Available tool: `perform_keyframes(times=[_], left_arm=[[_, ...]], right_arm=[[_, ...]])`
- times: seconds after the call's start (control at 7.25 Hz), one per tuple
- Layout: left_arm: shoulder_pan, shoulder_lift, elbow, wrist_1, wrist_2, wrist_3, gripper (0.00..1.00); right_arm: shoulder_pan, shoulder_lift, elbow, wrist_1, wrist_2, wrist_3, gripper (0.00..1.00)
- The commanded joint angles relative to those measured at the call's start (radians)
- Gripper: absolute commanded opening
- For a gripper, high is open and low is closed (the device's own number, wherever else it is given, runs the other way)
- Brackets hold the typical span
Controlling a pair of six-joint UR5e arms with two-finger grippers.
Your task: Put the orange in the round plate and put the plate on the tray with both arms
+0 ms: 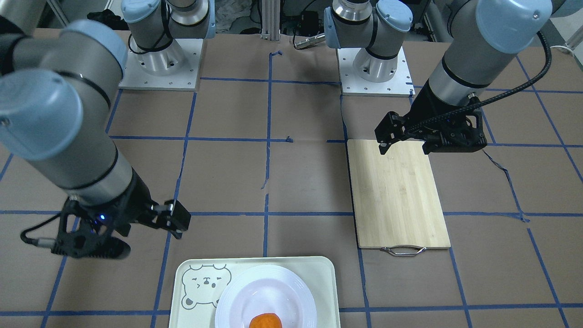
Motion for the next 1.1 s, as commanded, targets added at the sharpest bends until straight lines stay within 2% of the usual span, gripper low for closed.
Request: perform_keyframes(times=[0.0, 0.28, 0.55, 0.97], left_arm=[[0.001, 0.001, 0.002, 0.001, 0.002, 0.000, 1.00], [0.001, 0.001, 0.001, 0.000, 0.002, 0.000, 1.00], [0.001, 0.001, 0.001, 0.001, 0.002, 0.000, 1.00], [0.001, 0.004, 0.004, 0.000, 0.003, 0.000, 1.00]], right_arm=[[-0.005, -0.172, 0.019, 0.271, -0.081, -0.057, 1.00], [0.009, -0.273, 0.151, 0.225, -0.047, -0.061, 1.00], [0.005, -0.345, 0.310, 0.023, -0.050, -0.092, 1.00], [0.006, -0.346, 0.321, -0.003, -0.050, -0.092, 1.00]])
